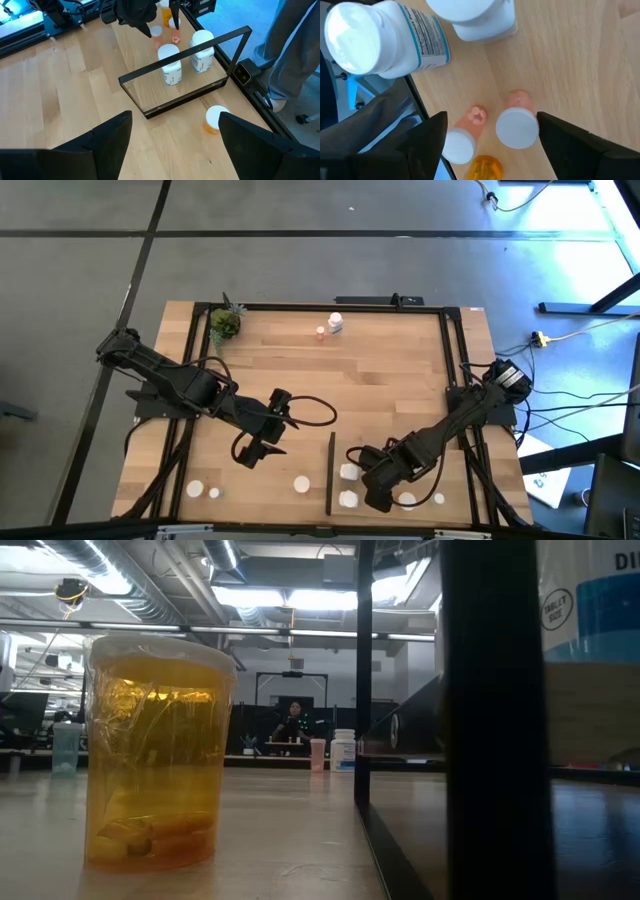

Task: Pick and place medicine bottles onto shelf by color
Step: Put the top right pink pill bottle on the shelf, then put the bottom center orange pill bottle on the shelf

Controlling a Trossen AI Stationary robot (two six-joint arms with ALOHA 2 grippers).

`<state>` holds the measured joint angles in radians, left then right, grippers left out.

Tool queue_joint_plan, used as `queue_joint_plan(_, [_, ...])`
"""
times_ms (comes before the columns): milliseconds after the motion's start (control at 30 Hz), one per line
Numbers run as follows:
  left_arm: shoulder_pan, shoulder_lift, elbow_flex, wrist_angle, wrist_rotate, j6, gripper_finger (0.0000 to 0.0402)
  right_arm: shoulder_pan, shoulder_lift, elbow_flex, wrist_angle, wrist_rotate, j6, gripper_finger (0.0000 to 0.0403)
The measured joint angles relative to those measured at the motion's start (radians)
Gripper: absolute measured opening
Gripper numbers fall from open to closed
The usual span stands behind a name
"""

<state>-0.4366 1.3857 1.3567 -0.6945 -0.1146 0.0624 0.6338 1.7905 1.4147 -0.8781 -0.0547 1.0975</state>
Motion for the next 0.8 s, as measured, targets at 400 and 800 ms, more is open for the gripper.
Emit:
queue_joint_plan(400, [0.0,0.0,0.0,0.0,0.0,0.0,0.0292,0.0,0.0,0.0,-0.003,0.019,-0.004,0.0306])
queue_joint_plan(800, [0.0,0.0,0.0,0.0,0.0,0.0,0.0292,-0.016,-0.009,0.038,-0.063,0.07,-0.039,0.0306])
